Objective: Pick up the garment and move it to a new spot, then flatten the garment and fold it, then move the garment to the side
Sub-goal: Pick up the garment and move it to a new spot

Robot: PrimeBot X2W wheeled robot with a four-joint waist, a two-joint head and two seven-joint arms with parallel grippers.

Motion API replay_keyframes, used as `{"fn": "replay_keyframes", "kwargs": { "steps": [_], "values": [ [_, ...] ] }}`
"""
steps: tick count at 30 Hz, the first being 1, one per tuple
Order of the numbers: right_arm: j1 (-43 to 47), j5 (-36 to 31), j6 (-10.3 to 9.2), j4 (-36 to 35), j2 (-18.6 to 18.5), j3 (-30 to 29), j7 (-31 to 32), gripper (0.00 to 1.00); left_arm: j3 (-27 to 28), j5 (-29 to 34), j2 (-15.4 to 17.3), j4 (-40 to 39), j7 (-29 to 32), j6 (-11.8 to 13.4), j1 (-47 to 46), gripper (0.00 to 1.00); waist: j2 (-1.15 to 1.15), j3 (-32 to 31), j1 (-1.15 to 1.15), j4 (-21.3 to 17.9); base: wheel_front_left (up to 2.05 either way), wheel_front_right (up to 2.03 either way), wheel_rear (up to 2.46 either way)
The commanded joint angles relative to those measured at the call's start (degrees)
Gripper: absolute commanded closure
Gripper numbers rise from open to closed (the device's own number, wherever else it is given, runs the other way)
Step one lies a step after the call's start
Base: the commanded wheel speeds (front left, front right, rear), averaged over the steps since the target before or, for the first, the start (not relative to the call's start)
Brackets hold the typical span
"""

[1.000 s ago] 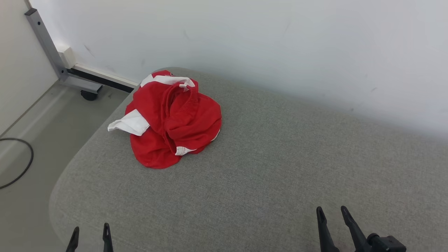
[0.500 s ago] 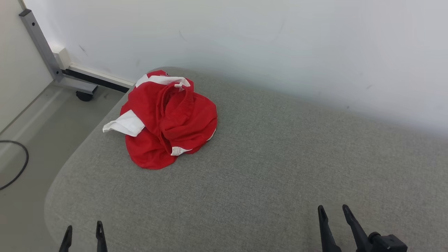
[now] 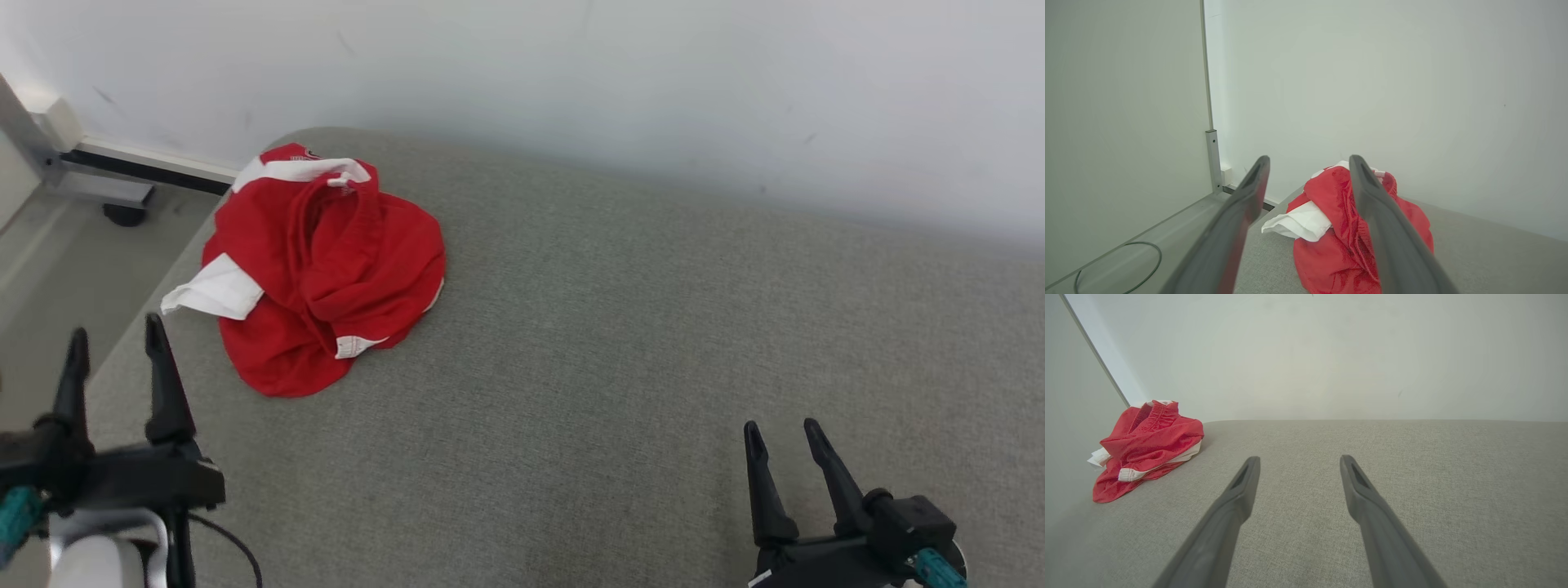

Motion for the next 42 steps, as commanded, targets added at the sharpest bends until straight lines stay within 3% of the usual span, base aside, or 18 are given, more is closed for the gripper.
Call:
{"fn": "replay_keyframes", "kwargs": {
  "steps": [1,15,24,30,42],
  "values": [
    [-1.01,-0.18,-0.10,-0.31,0.01,-0.11,-0.13,0.00,0.42,0.04,0.84,0.60,-0.07,-0.26,-1.94,0.00,-0.01,3.23,0.00,-3.47,0.00,0.00,0.00],
    [-8.23,1.63,-0.11,-3.30,0.03,-1.37,-0.13,0.00,-0.18,-6.96,12.96,9.49,-0.07,-0.29,-20.15,0.00,-0.01,14.07,0.00,-16.46,0.00,0.00,0.00],
    [-10.06,3.18,-0.10,-3.51,0.06,-0.52,-0.13,0.00,-3.89,-12.48,20.12,19.55,0.71,-0.28,-27.51,0.00,-0.01,17.01,0.00,-21.47,0.00,0.00,0.00],
    [-10.08,4.29,-0.10,-3.46,0.06,-0.45,-0.13,0.00,-6.08,-14.96,24.74,28.00,6.27,-0.28,-30.36,0.00,-0.01,17.76,0.00,-24.20,0.00,0.00,0.00],
    [-10.40,4.65,-0.10,-3.47,0.06,-0.81,-0.13,0.00,-10.03,-18.58,28.89,38.59,17.88,-0.28,-31.80,0.00,-0.01,18.08,0.00,-26.28,0.00,0.00,0.00]
  ]
}}
